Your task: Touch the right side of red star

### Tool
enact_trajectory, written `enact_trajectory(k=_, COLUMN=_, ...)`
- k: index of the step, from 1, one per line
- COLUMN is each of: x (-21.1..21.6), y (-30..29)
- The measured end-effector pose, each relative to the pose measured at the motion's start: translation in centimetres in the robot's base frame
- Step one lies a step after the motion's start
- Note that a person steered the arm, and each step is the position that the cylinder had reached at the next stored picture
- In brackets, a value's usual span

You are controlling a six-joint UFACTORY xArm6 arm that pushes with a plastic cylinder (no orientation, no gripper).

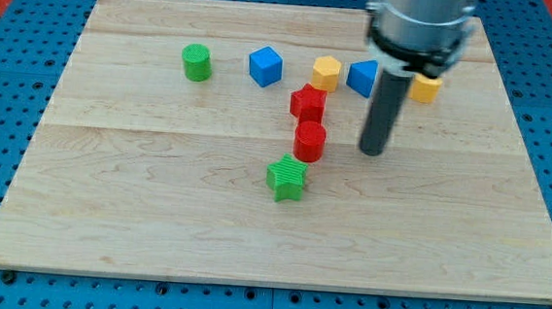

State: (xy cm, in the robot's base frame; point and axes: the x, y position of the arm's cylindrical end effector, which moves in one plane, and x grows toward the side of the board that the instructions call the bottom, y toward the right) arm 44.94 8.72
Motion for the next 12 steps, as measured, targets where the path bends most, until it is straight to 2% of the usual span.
enact_trajectory(k=3, x=0.3, y=-3.4)
enact_trajectory(k=5, x=4.2, y=8.7)
enact_trajectory(k=10, x=4.2, y=9.1)
enact_trajectory(k=11, x=3.8, y=8.9)
enact_trajectory(k=12, x=2.2, y=11.0)
